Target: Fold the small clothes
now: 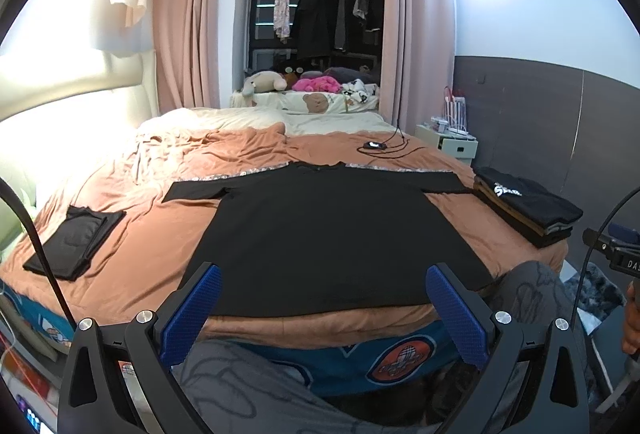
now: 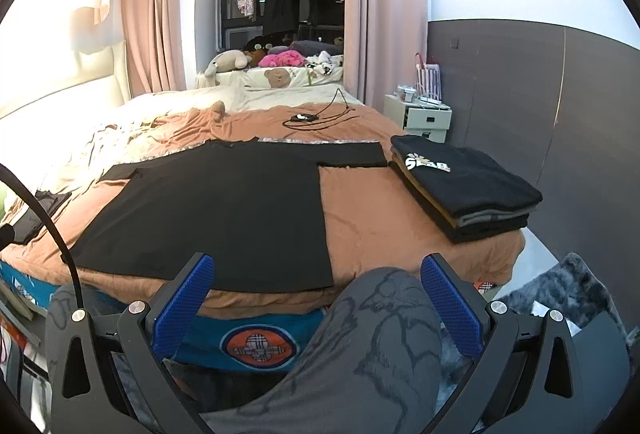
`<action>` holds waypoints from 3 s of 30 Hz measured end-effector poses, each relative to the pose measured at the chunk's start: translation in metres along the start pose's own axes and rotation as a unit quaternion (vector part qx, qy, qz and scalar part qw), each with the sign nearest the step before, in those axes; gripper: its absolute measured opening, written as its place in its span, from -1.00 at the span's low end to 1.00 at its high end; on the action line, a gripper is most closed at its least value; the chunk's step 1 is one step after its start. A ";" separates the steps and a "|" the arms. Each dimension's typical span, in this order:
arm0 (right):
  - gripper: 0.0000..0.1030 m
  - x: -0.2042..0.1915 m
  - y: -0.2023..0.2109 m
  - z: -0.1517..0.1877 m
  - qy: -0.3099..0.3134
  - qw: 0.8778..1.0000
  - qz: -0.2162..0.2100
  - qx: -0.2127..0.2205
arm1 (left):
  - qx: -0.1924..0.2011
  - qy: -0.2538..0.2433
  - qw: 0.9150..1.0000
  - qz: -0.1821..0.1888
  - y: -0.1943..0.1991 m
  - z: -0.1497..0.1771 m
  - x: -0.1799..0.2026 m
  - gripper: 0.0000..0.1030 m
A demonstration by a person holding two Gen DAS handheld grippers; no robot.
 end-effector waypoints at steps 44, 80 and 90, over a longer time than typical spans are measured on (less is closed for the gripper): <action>1.00 -0.113 -0.190 -0.114 0.043 0.994 -0.074 -0.067 | -0.018 0.126 0.976 -0.175 -0.080 -0.063 -0.214 0.99; 1.00 -0.271 -0.335 -0.178 0.152 0.955 -0.238 -0.087 | -0.058 0.253 0.950 -0.175 -0.161 -0.082 -0.452 0.45; 0.45 -0.322 -0.382 -0.189 0.141 0.944 -0.272 -0.121 | -0.079 0.284 0.946 -0.136 -0.231 -0.095 -0.507 0.34</action>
Point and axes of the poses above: each gripper's, at about its wrist camera, not at the fingertips, and y roughly against the way its jaws point, x to its right, z to its underside, the point moved 4 cm from there along -y, roughly the way its jaws point, and after that the axes turned 14 degrees about z, right-handed, at the moved point
